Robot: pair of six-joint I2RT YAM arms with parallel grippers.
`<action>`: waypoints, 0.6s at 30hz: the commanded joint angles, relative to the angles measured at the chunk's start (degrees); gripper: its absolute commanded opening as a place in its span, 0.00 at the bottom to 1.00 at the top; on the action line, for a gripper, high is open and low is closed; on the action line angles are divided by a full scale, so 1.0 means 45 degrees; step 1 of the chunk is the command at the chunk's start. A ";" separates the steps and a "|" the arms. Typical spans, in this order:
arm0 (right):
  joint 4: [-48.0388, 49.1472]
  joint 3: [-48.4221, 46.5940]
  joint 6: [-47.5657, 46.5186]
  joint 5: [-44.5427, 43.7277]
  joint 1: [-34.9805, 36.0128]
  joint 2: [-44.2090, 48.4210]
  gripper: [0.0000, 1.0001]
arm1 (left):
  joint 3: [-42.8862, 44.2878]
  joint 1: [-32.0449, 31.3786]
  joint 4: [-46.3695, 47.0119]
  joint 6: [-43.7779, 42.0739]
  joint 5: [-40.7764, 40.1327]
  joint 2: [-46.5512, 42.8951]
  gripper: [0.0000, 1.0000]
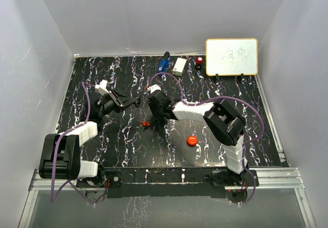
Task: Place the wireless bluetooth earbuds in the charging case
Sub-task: Pick up the earbud from the center of the board.
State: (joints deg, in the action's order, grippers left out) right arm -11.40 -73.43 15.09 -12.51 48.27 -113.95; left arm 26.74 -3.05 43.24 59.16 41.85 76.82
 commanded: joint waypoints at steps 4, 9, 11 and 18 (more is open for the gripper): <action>-0.0035 -0.0507 -0.0034 -0.0266 -0.0024 -0.0320 0.31 | 0.0045 0.0130 0.0302 -0.0001 0.0340 -0.0224 0.00; -0.0096 -0.0513 -0.0015 -0.0353 -0.0024 -0.0333 0.28 | 0.0022 0.0121 0.0406 0.0037 0.0330 -0.0161 0.00; -0.0146 -0.0519 -0.0014 -0.0403 -0.0024 -0.0309 0.27 | 0.0014 0.0128 0.0419 0.0031 0.0330 -0.0142 0.00; -0.0228 -0.0543 -0.0012 -0.0641 -0.0048 -0.0186 0.22 | -0.0078 0.0130 0.0581 0.0079 0.0350 -0.0064 0.00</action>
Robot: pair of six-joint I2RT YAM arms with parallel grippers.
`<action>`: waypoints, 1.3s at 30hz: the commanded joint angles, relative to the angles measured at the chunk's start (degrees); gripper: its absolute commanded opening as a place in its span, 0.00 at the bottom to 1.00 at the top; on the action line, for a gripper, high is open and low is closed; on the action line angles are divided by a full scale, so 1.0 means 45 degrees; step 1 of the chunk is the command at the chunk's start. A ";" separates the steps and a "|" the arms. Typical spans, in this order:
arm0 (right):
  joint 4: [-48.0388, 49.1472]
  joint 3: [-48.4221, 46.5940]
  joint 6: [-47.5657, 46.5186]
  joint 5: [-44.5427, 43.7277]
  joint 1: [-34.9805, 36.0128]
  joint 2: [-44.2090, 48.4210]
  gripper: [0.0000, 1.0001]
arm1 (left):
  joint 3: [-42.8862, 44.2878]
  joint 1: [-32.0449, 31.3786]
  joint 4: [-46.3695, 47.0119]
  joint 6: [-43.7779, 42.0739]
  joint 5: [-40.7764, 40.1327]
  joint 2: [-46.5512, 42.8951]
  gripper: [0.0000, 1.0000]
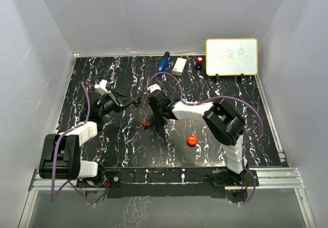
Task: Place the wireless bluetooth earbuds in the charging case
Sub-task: Pick up the earbud from the center of the board.
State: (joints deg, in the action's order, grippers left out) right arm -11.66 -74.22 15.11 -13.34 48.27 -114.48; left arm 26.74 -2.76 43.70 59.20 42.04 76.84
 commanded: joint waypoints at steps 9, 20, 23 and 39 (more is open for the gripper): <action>0.0338 -0.0064 0.0070 0.0032 -0.0287 0.0752 0.12 | -0.0047 0.0067 0.0609 0.0144 0.0604 0.0031 0.00; 0.3976 0.2875 0.1332 0.3760 -0.2261 0.5218 0.08 | -0.0173 -0.0012 0.2181 0.1402 0.0856 0.0287 0.00; 0.5237 0.3733 0.1778 0.4611 -0.2759 0.6196 0.07 | -0.0175 -0.0316 0.3127 0.2086 0.0690 0.0873 0.00; 1.1000 0.6893 0.3611 0.5934 -0.3319 0.8578 0.03 | 0.0449 -0.2568 0.9474 0.6406 -0.1256 0.4049 0.00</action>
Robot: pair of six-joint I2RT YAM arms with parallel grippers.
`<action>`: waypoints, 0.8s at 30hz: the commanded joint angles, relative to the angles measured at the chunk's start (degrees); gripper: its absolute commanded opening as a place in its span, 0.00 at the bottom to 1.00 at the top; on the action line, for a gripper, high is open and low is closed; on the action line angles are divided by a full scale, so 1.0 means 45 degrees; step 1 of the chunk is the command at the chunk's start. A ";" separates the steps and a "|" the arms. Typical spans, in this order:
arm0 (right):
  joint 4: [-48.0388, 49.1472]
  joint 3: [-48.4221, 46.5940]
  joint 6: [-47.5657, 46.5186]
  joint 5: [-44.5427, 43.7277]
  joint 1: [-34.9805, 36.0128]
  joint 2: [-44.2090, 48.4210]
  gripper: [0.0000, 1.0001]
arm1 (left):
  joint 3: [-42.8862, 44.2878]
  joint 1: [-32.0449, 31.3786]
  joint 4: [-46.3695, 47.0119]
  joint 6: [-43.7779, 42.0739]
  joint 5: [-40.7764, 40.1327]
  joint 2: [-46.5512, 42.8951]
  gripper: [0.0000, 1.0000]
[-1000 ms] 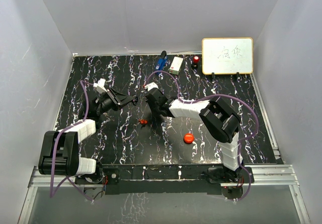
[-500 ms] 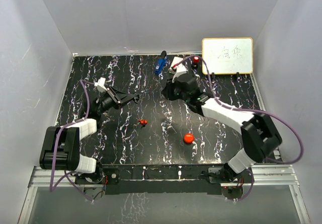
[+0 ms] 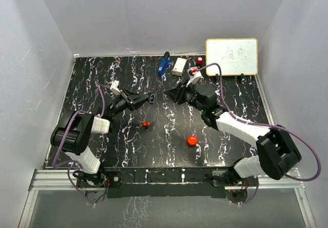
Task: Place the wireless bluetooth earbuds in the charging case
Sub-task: Pick up the earbud from the center of the board, then place the earbud in the charging case.
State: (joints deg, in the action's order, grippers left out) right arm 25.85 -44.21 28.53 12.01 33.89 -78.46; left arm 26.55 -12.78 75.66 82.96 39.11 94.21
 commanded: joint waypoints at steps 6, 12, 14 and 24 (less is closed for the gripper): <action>0.4203 0.0751 0.1426 0.0328 -0.0163 0.0402 0.00 | 0.0930 -0.0957 0.2364 0.1169 -0.1392 0.0387 0.00; 0.6988 0.1487 0.2302 0.0277 -0.0187 -0.0057 0.00 | 0.1473 -0.1365 0.2407 0.1441 -0.1944 0.0382 0.00; 0.7532 0.1536 0.2520 0.0266 -0.0211 -0.0198 0.00 | 0.1594 -0.1491 0.2373 0.1448 -0.2066 0.0362 0.00; 0.9693 0.1816 0.3583 -0.0092 -0.0240 -0.1086 0.00 | 0.1777 -0.1861 0.2612 0.1765 -0.2407 0.0469 0.00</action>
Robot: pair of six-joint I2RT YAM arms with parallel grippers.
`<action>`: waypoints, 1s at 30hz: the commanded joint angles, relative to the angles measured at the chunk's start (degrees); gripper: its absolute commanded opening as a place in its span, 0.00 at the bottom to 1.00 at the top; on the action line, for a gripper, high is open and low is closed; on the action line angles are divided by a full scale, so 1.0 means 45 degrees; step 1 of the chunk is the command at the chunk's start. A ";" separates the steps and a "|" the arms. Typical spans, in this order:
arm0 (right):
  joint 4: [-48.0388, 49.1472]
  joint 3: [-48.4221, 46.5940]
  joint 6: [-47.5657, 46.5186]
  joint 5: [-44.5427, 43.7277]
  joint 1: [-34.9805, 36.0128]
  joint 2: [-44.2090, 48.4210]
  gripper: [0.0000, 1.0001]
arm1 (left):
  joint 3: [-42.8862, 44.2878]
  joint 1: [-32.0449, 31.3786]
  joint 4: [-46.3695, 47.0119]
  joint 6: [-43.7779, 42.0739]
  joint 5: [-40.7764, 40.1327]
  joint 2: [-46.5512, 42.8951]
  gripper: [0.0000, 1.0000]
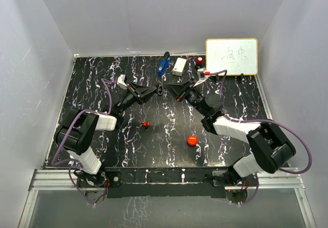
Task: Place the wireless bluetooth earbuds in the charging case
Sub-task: Place the earbud in the charging case.
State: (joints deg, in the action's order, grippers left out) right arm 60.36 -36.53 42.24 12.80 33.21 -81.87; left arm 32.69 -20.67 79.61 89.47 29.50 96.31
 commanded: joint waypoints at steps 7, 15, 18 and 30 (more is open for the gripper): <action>0.3298 0.0348 0.0891 -0.0401 -0.0094 -0.1008 0.00 | 0.0338 -0.0260 0.1408 0.0401 -0.0600 -0.0287 0.00; 0.3849 0.0454 0.1071 -0.0598 -0.0088 -0.1341 0.00 | 0.0298 -0.0454 0.1099 0.0327 -0.0813 -0.0658 0.00; 0.3906 0.0481 0.1141 -0.0649 -0.0083 -0.1430 0.00 | 0.0261 -0.0533 0.1291 0.0433 -0.0851 -0.0625 0.00; 0.3967 0.0551 0.1118 -0.0895 -0.0085 -0.1602 0.00 | 0.0243 -0.0796 0.1410 0.0489 -0.1031 -0.0667 0.00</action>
State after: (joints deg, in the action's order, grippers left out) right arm 73.97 -33.95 47.31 10.02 33.19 -88.64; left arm 32.71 -23.75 79.61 91.11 25.80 96.09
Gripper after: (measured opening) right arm 0.176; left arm 0.219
